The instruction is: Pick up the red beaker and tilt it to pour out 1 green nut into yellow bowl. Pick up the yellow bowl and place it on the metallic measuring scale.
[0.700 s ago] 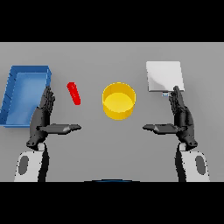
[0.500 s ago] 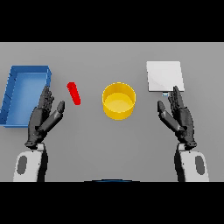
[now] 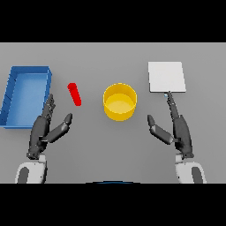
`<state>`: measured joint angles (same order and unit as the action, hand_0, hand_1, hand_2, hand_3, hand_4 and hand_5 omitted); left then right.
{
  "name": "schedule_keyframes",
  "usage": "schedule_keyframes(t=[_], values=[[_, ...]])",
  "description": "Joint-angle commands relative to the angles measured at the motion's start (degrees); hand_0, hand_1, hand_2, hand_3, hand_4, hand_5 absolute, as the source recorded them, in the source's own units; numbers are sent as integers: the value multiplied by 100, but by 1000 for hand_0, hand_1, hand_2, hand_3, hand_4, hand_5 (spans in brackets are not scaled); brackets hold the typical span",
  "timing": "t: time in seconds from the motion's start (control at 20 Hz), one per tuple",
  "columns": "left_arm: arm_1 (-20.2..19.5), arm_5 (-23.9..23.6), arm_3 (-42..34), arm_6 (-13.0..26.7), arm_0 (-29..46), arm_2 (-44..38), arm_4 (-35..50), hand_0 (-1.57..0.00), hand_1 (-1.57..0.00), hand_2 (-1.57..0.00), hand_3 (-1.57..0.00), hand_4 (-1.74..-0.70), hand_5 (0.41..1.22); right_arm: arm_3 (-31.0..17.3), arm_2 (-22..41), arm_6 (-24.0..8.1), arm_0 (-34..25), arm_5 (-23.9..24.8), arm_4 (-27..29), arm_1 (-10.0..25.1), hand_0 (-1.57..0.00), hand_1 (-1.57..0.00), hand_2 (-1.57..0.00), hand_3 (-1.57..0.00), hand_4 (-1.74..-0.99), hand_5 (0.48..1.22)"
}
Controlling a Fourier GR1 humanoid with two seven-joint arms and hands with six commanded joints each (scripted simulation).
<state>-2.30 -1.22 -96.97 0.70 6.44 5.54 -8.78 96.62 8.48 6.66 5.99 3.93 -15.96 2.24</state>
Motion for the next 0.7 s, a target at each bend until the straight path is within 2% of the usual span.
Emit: schedule_keyframes(t=[0.0, 0.15, 0.3, 0.35, 0.55, 0.65], values=[[-38, 23, 95, 59, -49, 1, -37, 1, 1, 1, 1, -1090, 612, 40, -23, -5, -28, -14, 50, 4, 1, 1, 1, 1, -1121, 658], [-38, -13, 467, -90, -409, -8, -143, 1, 1, 1, 1, -1106, 623, 178, 44, -112, 48, 7, -35, -23, 1, 1, 1, 1, -1130, 650], [71, -152, 1059, -299, -863, -96, -203, 1, 1, 1, 1, -1139, 636, 113, -78, -154, 11, -101, 239, -25, 1, 1, 1, 1, -1171, 653], [59, -170, 1223, -311, -1050, -155, -192, 1, 1, 1, 1, -1147, 636, 198, -73, -64, 75, -135, 261, 6, 1, 1, 1, 1, -1182, 655], [31, -270, 2092, -381, -1698, -388, -189, 1, 1, 1, 1, -1151, 630, -2, -111, -121, -61, -148, 308, -27, 1, 1, 1, 1, -1222, 667], [59, -289, 2412, -583, -1939, -470, -151, 1, 1, 1, 1, -1163, 631, 7, -161, -15, -67, -123, 327, 3, 1, 1, 1, 1, -1230, 666]])
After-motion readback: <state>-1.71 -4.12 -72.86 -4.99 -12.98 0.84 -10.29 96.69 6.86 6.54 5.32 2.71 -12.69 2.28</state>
